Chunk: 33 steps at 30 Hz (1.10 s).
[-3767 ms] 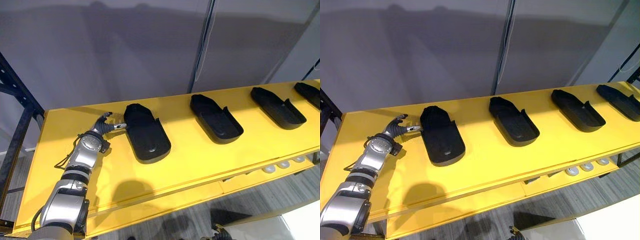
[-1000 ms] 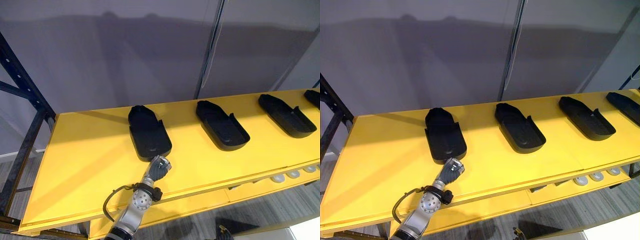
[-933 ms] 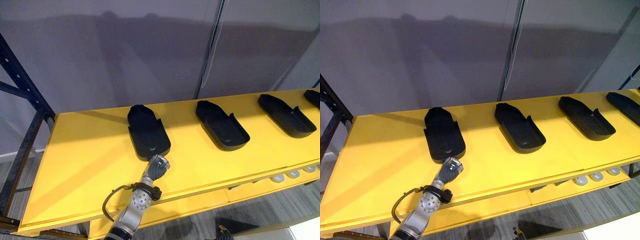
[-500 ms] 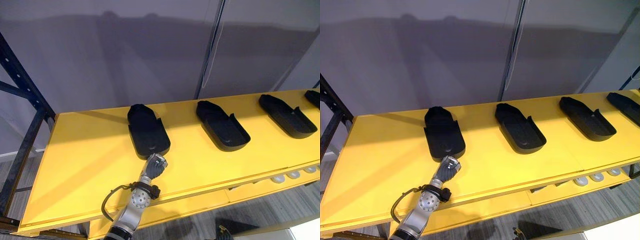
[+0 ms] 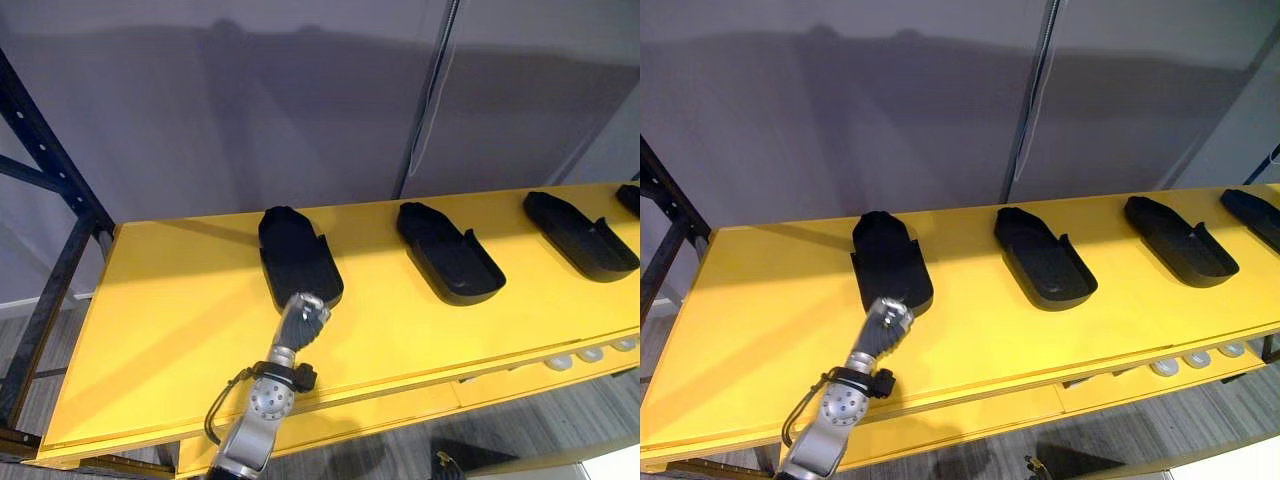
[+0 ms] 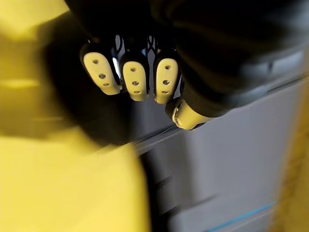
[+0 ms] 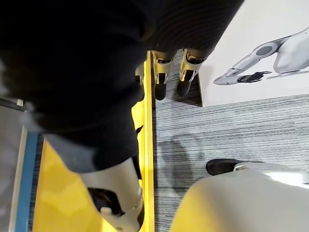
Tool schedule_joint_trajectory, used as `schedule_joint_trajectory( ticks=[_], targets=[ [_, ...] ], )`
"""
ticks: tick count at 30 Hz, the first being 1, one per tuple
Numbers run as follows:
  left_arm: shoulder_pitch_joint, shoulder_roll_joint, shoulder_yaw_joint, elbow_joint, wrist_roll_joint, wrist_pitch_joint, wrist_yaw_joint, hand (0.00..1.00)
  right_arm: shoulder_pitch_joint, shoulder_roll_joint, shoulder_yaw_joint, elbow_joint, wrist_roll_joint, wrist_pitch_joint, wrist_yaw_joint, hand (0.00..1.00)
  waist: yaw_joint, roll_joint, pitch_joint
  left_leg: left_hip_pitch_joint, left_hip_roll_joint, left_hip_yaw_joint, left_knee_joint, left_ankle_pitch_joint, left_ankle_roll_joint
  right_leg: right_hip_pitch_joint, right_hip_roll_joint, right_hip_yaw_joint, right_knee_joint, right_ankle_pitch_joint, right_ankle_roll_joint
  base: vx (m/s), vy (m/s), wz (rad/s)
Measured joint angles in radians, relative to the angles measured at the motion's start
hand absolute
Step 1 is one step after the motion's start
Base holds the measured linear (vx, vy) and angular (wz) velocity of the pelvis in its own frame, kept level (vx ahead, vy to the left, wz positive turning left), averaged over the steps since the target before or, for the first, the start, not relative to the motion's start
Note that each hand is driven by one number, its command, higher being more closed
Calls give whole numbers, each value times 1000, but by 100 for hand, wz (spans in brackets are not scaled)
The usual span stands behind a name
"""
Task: Walk over and take plastic housings, then place them on the shelf
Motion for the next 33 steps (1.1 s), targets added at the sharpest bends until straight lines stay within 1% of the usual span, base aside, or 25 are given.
schedule_joint_trajectory(
  ticks=[1,2,3,4,5,6,8,10,11,12,13,15,16,17,20,22,23,25,27,28,29,30,31,32,33],
  targets=[
    [3,-1,38,-73,-15,-18,6,100,4,-1,0,3,0,0,0,0,0,0,-1,1,-1,-9,1,1,0,3,0,-1,1,0,0,-2,3,9],
    [3,-1,59,-105,-23,-26,11,100,6,-1,0,4,0,0,0,0,1,0,-1,0,-1,-13,1,3,1,4,0,-3,1,0,0,-15,2,13],
    [11,-5,104,-157,-29,-44,34,100,6,-2,0,8,0,0,0,0,2,0,-1,-1,0,-16,1,6,1,5,2,-7,4,0,0,-32,-1,12],
    [24,-10,153,-198,-46,-51,56,100,7,-3,0,13,0,-1,0,0,4,1,-1,0,1,-20,1,9,2,6,3,-11,8,-1,0,-39,-2,12],
    [28,-13,173,-210,-58,-53,67,100,8,-4,0,17,0,-1,0,0,8,2,0,0,1,-22,1,11,2,7,3,-16,11,-2,0,-52,-3,16],
    [41,-30,242,-235,-77,-60,93,100,7,-6,-1,29,1,-2,-1,0,17,3,1,0,0,-31,1,15,5,9,4,-23,17,-3,0,-49,-1,17],
    [55,-51,317,-247,-100,-68,121,100,8,-6,-1,32,1,-2,-2,0,25,4,2,4,-1,-43,-2,18,6,19,4,-32,18,-3,0,-73,1,20],
    [87,-70,480,-252,-101,-79,182,100,10,-10,-5,35,0,-2,-4,0,41,8,5,8,-1,-50,-3,17,11,24,5,-38,34,-10,1,-103,-3,16],
    [94,-77,528,-250,-101,-79,198,100,10,-10,-9,35,0,-2,-5,0,42,9,7,8,-2,-56,-3,17,12,25,5,-43,37,-16,7,-96,-11,20],
    [105,-84,613,-242,-101,-78,239,100,10,-6,-22,35,0,-2,-6,0,45,10,10,6,-3,-68,-3,16,10,27,5,-53,42,-22,11,-97,-10,21],
    [115,-86,685,-220,-102,-74,273,100,16,-5,-31,34,0,-2,-7,0,57,11,12,6,-3,-71,-4,16,10,26,6,-55,48,-27,6,-88,-9,17],
    [137,-86,755,-177,-102,-66,304,100,23,-3,-42,32,0,-2,-7,0,75,10,12,7,-4,-71,-4,17,11,25,6,-56,49,-30,5,-53,-2,5],
    [159,-87,791,-139,-111,-50,313,100,27,-1,-51,30,-1,-2,-7,0,87,10,12,4,-4,-71,-4,16,11,23,5,-58,49,-32,6,-41,2,8],
    [185,-88,825,-97,-121,-33,319,100,27,2,-61,28,-5,-2,-7,0,88,9,13,-1,-5,-71,-4,16,11,19,4,-61,49,-32,6,-33,3,8],
    [233,-92,881,26,-124,10,337,100,31,8,-61,12,-10,-1,-7,0,89,3,16,-1,-5,-69,-4,16,11,19,2,-62,50,-34,7,-5,1,2],
    [253,-95,898,135,-140,53,337,100,35,16,-62,-16,-23,0,-7,0,94,-4,16,-2,-5,-65,-3,15,12,18,2,-61,52,-36,7,22,-2,0],
    [258,-95,895,213,-140,64,333,100,37,22,-69,-30,-23,1,-7,0,96,-5,15,1,-7,-67,-3,16,12,20,0,-64,56,-40,9,46,-5,2],
    [261,-95,889,324,-141,80,314,100,41,29,-83,-52,-24,3,-8,0,96,-5,15,7,-12,-69,-3,19,13,20,-6,-69,72,-48,5,40,-4,7],
    [269,-86,863,509,-142,88,266,100,36,29,-82,-53,-27,4,-7,0,95,-5,15,20,-20,-71,-3,15,11,20,-14,-77,88,-63,1,43,0,6],
    [268,-74,847,633,-146,92,230,100,28,29,-81,-51,-27,5,-7,0,95,-5,15,26,-22,-69,-3,13,10,22,-16,-76,87,-68,2,0,0,0],
    [266,-68,841,702,-150,93,208,100,26,29,-80,-49,-27,5,-7,0,93,-5,15,26,-22,-68,-3,10,9,22,-16,-75,87,-70,2,36,1,-3],
    [266,-56,820,813,-158,100,181,0,19,32,-79,-48,-27,5,-6,0,86,-4,15,26,-22,-68,-3,7,8,22,-16,-76,87,-73,1,44,-4,-2],
    [263,-46,790,907,-168,106,149,0,8,32,-79,-44,-27,5,-6,0,84,-4,16,28,-22,-67,-3,2,6,22,-16,-75,87,-77,0,44,-5,-1],
    [263,-41,773,945,-178,107,135,0,7,32,-79,-41,-27,5,-6,0,84,-3,16,29,-23,-67,-3,1,5,24,-17,-75,87,-79,-1,58,-9,0],
    [262,-36,744,1001,-178,109,101,0,6,31,-79,-40,-26,5,-6,0,84,-2,17,32,-23,-68,-3,-2,3,27,-17,-75,87,-81,-2,66,-10,1]
  ],
)
